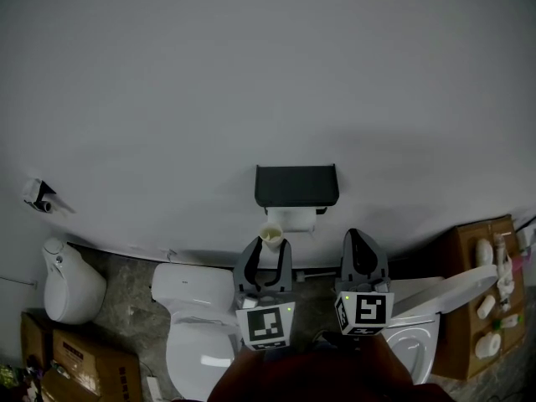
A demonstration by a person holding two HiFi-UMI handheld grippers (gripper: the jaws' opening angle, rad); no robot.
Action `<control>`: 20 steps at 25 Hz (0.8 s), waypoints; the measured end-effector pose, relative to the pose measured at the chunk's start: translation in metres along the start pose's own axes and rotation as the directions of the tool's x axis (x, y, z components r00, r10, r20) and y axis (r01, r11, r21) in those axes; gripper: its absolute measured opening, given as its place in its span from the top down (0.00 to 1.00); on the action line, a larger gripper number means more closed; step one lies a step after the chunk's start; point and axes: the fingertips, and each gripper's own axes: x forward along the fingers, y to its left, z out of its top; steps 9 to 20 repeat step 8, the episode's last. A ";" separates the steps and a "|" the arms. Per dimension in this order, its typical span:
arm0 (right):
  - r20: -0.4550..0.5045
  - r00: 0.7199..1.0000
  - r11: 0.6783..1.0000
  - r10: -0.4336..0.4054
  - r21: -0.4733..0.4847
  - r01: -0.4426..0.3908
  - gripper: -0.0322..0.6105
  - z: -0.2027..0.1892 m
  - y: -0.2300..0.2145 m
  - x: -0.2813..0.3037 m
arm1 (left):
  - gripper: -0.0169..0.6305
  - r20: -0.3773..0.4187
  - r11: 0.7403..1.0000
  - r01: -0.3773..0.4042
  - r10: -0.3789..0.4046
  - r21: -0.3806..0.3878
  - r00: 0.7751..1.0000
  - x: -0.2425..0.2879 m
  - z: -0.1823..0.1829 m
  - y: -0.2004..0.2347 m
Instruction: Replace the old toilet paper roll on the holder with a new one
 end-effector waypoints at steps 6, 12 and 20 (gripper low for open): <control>-0.003 1.000 1.000 -0.002 -0.005 0.002 0.92 0.000 0.001 0.005 | 0.68 0.001 1.000 -0.001 0.001 -0.005 1.000 0.003 -0.003 0.002; -0.003 1.000 1.000 -0.003 -0.005 0.003 0.92 0.000 0.002 0.006 | 0.68 0.001 1.000 -0.002 0.002 -0.011 1.000 0.003 -0.003 0.003; -0.003 1.000 1.000 -0.003 -0.005 0.003 0.92 0.000 0.002 0.006 | 0.68 0.001 1.000 -0.002 0.002 -0.011 1.000 0.003 -0.003 0.003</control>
